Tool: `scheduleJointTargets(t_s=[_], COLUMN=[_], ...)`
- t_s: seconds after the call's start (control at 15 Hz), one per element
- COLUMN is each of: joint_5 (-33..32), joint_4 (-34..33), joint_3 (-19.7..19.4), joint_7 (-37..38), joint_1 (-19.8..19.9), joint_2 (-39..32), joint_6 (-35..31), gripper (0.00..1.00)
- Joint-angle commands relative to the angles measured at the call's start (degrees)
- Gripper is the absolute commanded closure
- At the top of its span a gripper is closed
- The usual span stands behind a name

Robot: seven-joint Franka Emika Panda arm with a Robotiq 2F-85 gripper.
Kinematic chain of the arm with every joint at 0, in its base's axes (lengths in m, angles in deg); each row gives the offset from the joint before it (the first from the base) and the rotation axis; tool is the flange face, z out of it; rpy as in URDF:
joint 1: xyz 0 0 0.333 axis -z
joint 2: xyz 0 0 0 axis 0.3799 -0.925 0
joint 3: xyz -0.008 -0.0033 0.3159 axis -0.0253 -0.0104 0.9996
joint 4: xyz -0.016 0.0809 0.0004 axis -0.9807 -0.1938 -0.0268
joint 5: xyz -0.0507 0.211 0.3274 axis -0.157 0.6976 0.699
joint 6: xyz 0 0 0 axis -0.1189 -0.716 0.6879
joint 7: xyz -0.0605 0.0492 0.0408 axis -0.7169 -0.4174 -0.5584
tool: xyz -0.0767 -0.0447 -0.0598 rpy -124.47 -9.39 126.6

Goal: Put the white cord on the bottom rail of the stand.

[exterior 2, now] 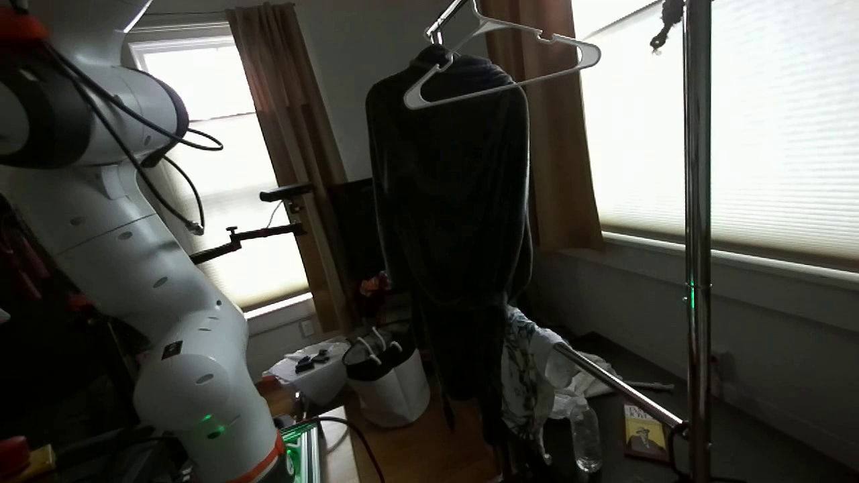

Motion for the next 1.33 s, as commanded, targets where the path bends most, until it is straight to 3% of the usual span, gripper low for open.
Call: scheduleJointTargets(t_s=[0.0, 0.07, 0.2, 0.27, 0.33, 0.4, 0.47, 0.53, 0.73, 1.2, 1.27], joint_5=[7.00, 8.46, 12.25, 10.40, 11.02, 9.37, 11.64, 12.33, 15.62, 20.21, 19.52], joint_4=[-7.77, -9.98, -13.15, -8.62, -9.48, -8.63, -9.64, -10.01, -11.08, -17.05, -16.80], joint_3=[-4.09, -7.14, -9.11, -3.95, -3.80, -5.58, -2.59, -2.19, -0.88, 2.10, -0.03], joint_7=[-7.12, -7.29, -7.16, -6.76, -6.76, -6.23, -5.52, -3.68, -0.86, 3.76, 3.85], joint_1=[3.13, 0.96, 1.27, 5.26, 6.02, 3.03, 7.38, 8.11, 10.54, 17.48, 15.39], joint_2=[-5.51, -7.11, -9.79, -6.95, -7.77, -7.11, -8.66, -9.52, -11.70, -16.96, -16.93], joint_6=[3.12, 2.80, 4.45, 2.01, 2.25, 1.55, 1.80, 1.07, -0.01, -3.25, -3.44], gripper=[0.00, 0.00, 0.00, 0.00, 0.00, 0.00, 0.00, 0.14, 0.29, 0.36, 0.42])
